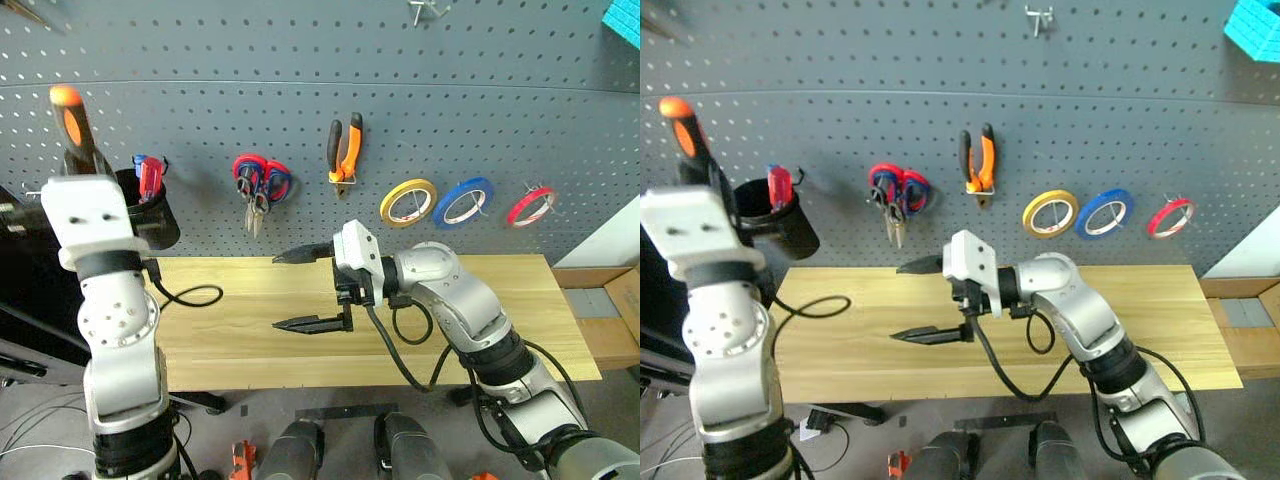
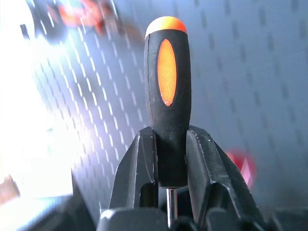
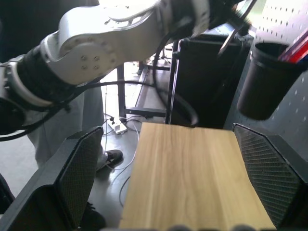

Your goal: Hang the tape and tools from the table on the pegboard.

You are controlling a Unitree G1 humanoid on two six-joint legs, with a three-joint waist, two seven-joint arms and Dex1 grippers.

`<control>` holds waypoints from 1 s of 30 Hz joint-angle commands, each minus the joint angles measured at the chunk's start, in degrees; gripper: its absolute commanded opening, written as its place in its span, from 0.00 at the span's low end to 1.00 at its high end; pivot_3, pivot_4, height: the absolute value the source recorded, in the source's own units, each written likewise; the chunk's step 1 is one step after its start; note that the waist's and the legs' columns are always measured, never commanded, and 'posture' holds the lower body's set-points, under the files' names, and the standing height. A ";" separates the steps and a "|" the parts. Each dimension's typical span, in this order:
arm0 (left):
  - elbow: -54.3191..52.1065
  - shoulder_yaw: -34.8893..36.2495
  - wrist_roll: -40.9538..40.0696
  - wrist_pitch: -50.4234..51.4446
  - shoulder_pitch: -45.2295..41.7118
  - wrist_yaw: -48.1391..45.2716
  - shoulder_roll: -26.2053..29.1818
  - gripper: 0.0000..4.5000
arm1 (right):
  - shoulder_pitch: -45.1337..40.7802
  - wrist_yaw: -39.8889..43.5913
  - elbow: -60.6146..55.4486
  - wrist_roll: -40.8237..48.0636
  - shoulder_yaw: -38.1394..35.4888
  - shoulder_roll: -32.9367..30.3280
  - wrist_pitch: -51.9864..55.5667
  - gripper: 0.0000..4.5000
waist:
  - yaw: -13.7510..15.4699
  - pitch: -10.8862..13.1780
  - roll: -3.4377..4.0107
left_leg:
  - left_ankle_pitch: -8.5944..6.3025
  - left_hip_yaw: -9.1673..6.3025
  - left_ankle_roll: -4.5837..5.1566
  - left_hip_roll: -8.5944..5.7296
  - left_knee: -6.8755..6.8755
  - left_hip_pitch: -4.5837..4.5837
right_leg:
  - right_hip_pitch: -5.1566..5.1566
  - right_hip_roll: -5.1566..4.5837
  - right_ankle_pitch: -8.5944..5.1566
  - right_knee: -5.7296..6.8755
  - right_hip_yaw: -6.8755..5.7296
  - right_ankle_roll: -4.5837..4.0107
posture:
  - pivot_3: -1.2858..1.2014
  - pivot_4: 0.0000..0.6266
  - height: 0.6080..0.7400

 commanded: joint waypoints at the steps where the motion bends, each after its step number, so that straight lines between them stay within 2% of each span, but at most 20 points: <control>1: 0.59 3.48 -2.71 1.10 -7.32 -1.24 2.77 0.10 | -1.21 0.71 -0.32 1.10 -1.20 0.64 -1.22 1.00 | 0.06 0.00 -0.01 | 0.00 -0.01 0.00 0.01 -0.01 -0.01 | -0.02 0.00 0.00 0.02 -0.03 -0.01 | 0.55 0.28 1.00; 8: 11.15 6.23 -7.76 -3.18 -17.02 -4.89 8.02 0.10 | -1.58 1.00 0.25 0.24 -0.89 1.44 -1.49 1.00 | -0.09 0.00 -0.01 | 0.01 -0.08 -0.03 0.03 -0.01 -0.06 | -0.06 0.00 0.00 0.02 -0.17 -0.02 | 0.55 0.28 1.00; 14: 20.18 5.89 -8.76 -9.84 -17.66 -5.62 9.92 0.10 | -1.40 0.65 -0.36 -0.18 -0.94 1.43 -1.19 1.00 | -0.05 0.00 -0.01 | 0.02 -0.09 -0.04 0.03 0.00 -0.07 | -0.07 0.00 0.00 0.02 -0.18 -0.02 | 0.55 0.27 1.00; 19: 29.44 4.57 -9.69 -17.96 -17.46 -5.86 8.88 0.10 | -1.13 0.28 -1.32 -0.14 -0.81 1.26 -0.63 1.00 | -0.05 0.00 -0.01 | 0.02 -0.09 -0.04 0.02 0.03 -0.07 | -0.06 -0.01 0.01 0.04 -0.19 -0.03 | 0.54 0.27 1.00; 22: 31.47 4.01 -9.57 -21.80 -15.36 -6.27 8.76 0.10 | -1.01 -0.06 -1.84 -0.17 -0.87 0.98 -0.30 1.00 | -0.10 0.00 -0.02 | 0.02 -0.09 -0.04 0.03 0.03 -0.08 | -0.07 -0.01 0.01 0.03 -0.19 -0.03 | 0.54 0.27 1.00; 30: 32.85 4.25 -10.80 -25.69 -14.17 -6.56 8.90 0.66 | -0.85 -0.61 -2.54 0.10 -0.65 0.45 0.06 1.00 | -0.12 -0.02 -0.04 | 0.02 -0.06 -0.04 0.03 0.06 -0.08 | -0.08 -0.01 0.02 0.06 -0.18 -0.04 | 0.54 0.26 1.00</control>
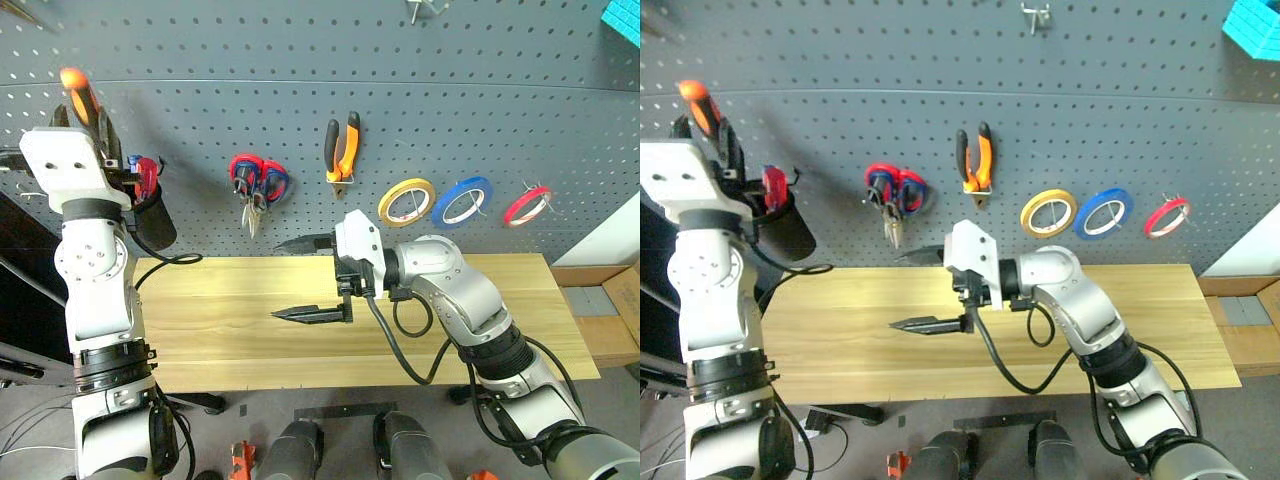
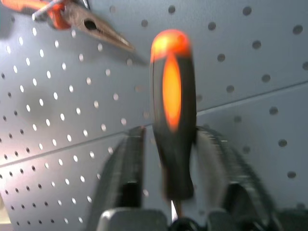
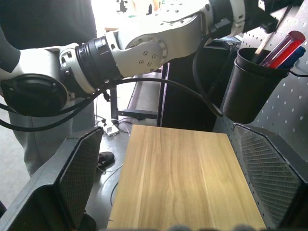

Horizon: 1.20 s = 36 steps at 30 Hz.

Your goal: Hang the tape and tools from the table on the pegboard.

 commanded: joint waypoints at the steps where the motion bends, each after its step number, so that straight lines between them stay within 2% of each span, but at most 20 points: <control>1: -0.74 0.26 0.02 -3.13 -0.87 0.51 0.78 0.74 | -0.56 -0.25 -2.96 0.53 -0.20 0.12 0.18 1.00 | 0.01 -0.01 -0.01 | 0.00 0.00 0.00 0.00 0.01 0.00 | 0.00 0.00 0.00 0.01 0.00 0.00 | 0.54 0.26 1.00; 4: -0.10 0.10 0.01 -3.72 -1.23 0.49 0.85 0.96 | -0.71 -0.28 -2.96 0.53 -0.22 0.19 0.23 1.00 | 0.00 -0.01 -0.01 | 0.00 0.00 0.00 0.00 0.01 0.00 | 0.00 0.00 0.00 0.02 0.00 -0.01 | 0.54 0.27 1.00; 5: -0.03 0.04 0.02 -3.77 -1.28 0.54 0.77 0.98 | -0.76 -0.28 -2.93 0.51 -0.22 0.20 0.22 1.00 | 0.00 -0.01 -0.01 | 0.00 0.00 0.00 0.00 0.01 0.01 | 0.00 0.00 0.00 0.02 0.00 -0.01 | 0.54 0.27 1.00; 9: -4.81 -1.78 -2.88 -0.34 -0.71 -3.05 0.18 0.98 | -0.74 -0.36 -3.42 0.68 -0.49 -0.06 0.60 1.00 | -0.02 -0.01 -0.01 | 0.00 0.00 0.00 0.00 0.02 0.00 | 0.00 0.00 0.00 0.02 0.00 -0.01 | 0.53 0.27 1.00; 12: -12.07 -4.33 -10.97 8.18 1.35 -10.80 0.61 0.98 | 0.25 -0.35 -4.46 1.63 -1.36 -1.00 1.92 1.00 | -0.05 -0.01 -0.02 | 0.00 -0.01 0.01 0.00 0.03 -0.02 | 0.00 -0.01 0.00 0.02 -0.01 -0.01 | 0.53 0.27 1.00; 16: -21.86 -5.72 -17.83 16.87 11.96 -18.57 2.11 0.98 | 4.54 -2.75 -5.78 1.47 -3.49 -3.23 3.63 1.00 | -0.52 -0.09 0.00 | 0.00 0.04 0.02 0.00 0.01 0.00 | 0.01 -0.02 0.00 0.02 0.04 -0.01 | 0.53 0.27 1.00; 19: -26.36 -5.52 -20.56 21.00 19.76 -20.75 2.14 0.98 | 8.44 -9.81 -5.57 0.99 -7.45 -1.66 3.76 1.00 | -1.14 -0.08 -0.01 | -0.01 0.11 0.03 0.03 -0.04 0.03 | -0.04 0.02 0.00 0.04 0.36 -0.03 | 0.53 0.28 1.00; 23: -29.42 -7.21 -22.79 23.58 28.12 -22.74 0.27 0.98 | 16.64 -11.83 -6.77 0.20 -10.00 -3.73 1.69 1.00 | -1.32 -0.12 0.00 | -0.01 0.12 0.02 0.07 -0.08 0.17 | 0.08 0.03 0.01 0.07 0.35 -0.08 | 0.52 0.26 1.00; 28: -22.20 -10.93 -18.20 20.20 34.55 -22.91 -3.08 0.98 | 25.48 -16.61 -2.42 -0.88 -13.79 -4.68 0.14 1.00 | -1.25 -0.53 0.01 | -0.01 0.22 0.04 0.05 -0.02 0.26 | 0.23 0.01 0.02 0.04 0.39 -0.09 | 0.51 0.23 1.00; 33: -13.62 -11.80 -16.02 16.14 36.34 -23.46 -5.42 0.98 | 28.46 -23.02 7.47 -1.84 -20.17 -2.98 -4.44 1.00 | -1.41 -1.24 0.00 | 0.00 0.30 0.04 0.06 -0.03 0.33 | 0.24 0.03 0.07 0.06 0.43 -0.16 | 0.50 0.18 1.00; 36: -5.14 -10.66 -15.09 12.86 36.17 -23.84 -5.93 0.98 | 29.03 -26.73 15.73 -1.58 -25.68 -2.47 -7.19 1.00 | -1.48 -2.44 0.14 | 0.01 0.41 0.05 0.06 -0.02 0.39 | 0.24 0.03 0.10 0.08 0.50 -0.19 | 0.49 0.14 1.00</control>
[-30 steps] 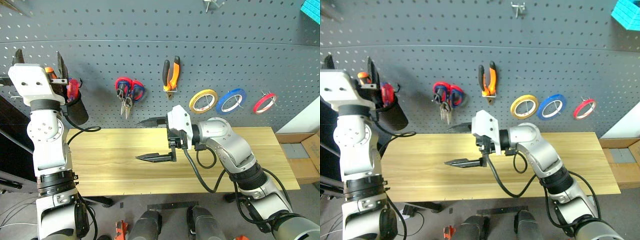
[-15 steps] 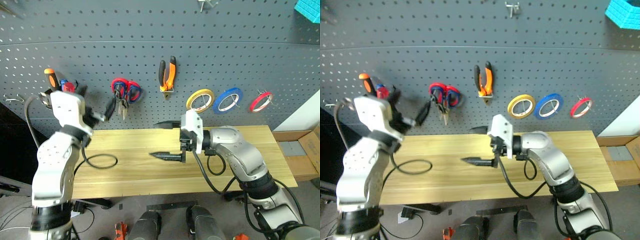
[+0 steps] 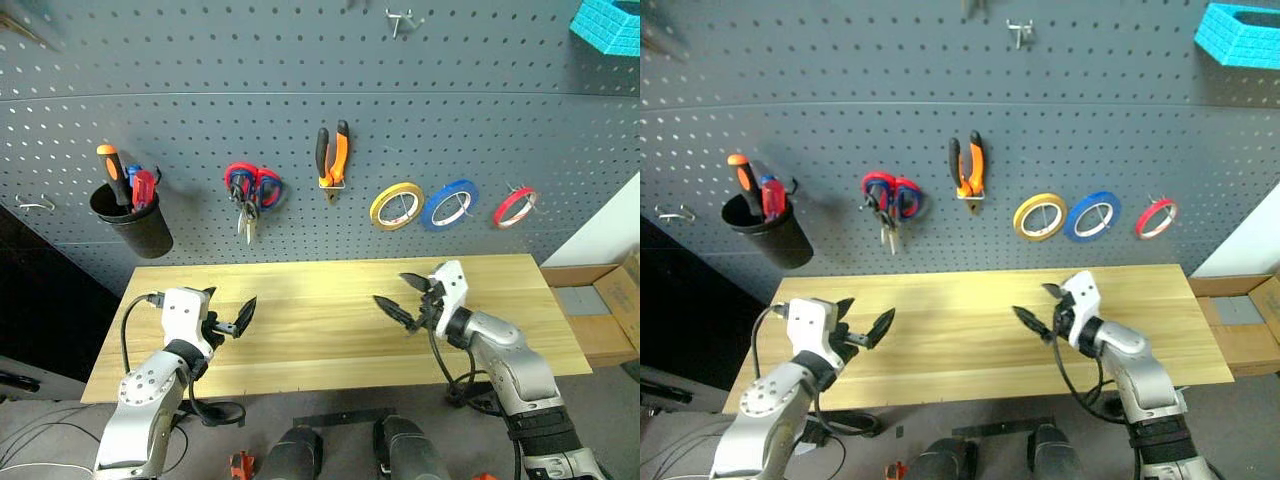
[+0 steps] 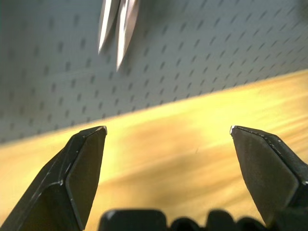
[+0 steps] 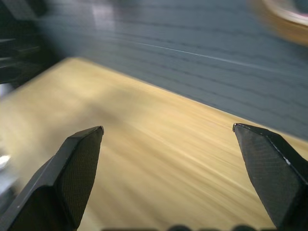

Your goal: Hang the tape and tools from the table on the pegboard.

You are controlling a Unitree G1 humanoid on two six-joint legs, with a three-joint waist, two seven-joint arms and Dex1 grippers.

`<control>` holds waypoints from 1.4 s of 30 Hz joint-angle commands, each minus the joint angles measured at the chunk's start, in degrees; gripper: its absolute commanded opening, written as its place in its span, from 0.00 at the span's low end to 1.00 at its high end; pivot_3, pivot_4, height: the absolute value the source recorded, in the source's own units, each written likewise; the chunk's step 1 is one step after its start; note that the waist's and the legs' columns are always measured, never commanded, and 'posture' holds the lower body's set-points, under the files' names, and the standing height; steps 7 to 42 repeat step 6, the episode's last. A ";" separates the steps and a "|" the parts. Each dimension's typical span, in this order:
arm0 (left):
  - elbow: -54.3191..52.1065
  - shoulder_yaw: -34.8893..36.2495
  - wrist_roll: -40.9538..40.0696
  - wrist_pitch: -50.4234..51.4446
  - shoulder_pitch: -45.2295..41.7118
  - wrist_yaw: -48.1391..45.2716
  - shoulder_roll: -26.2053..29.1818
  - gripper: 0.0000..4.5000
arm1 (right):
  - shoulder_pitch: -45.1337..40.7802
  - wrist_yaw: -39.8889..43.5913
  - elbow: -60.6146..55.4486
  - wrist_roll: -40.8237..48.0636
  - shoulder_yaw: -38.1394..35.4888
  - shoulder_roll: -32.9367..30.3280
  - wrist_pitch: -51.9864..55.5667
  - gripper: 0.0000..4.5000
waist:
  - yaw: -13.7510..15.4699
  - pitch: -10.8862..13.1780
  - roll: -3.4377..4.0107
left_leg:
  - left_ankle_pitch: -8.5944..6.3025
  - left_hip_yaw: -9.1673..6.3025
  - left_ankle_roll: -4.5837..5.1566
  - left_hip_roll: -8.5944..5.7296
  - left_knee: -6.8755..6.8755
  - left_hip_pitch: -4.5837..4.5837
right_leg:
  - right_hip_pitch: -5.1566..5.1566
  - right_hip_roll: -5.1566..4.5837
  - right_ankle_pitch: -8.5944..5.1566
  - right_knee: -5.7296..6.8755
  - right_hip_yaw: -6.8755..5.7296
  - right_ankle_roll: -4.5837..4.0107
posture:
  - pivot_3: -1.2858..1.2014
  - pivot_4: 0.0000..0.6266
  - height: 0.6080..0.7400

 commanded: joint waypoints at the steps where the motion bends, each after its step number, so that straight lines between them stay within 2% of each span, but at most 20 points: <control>1: 7.73 1.64 1.63 -5.34 -0.32 -0.81 0.12 0.98 | 0.36 -4.19 7.47 0.06 -6.51 -0.03 -4.92 1.00 | -0.09 -0.96 0.14 | 0.00 0.09 0.00 -0.01 -0.03 0.05 | 0.01 0.00 0.00 0.00 0.02 0.00 | 0.49 0.14 1.00; 4: 11.73 1.89 2.15 -7.85 -1.08 -0.84 -0.17 0.98 | 0.74 -5.09 11.76 -0.90 -8.08 -0.79 -7.56 1.00 | -0.23 -1.52 0.21 | -0.04 0.17 0.05 -0.01 -0.09 0.34 | 0.33 0.01 -0.01 -0.07 0.03 0.00 | 0.49 0.11 1.00; 6: 13.37 1.96 2.65 -8.83 -1.83 -0.10 -0.49 0.98 | 0.96 -4.84 13.75 -1.07 -8.58 -1.07 -8.68 1.00 | -0.32 -1.64 0.25 | -0.23 0.15 0.38 0.05 -0.10 0.85 | 0.92 0.02 -0.03 -0.13 0.03 0.02 | 0.49 0.11 1.00; 42: 13.37 1.96 2.65 -8.83 -1.83 -0.10 -0.49 0.98 | 0.96 -4.84 13.75 -1.07 -8.58 -1.07 -8.68 1.00 | -0.32 -1.64 0.25 | -0.23 0.15 0.38 0.05 -0.10 0.85 | 0.92 0.02 -0.03 -0.13 0.03 0.02 | 0.49 0.11 1.00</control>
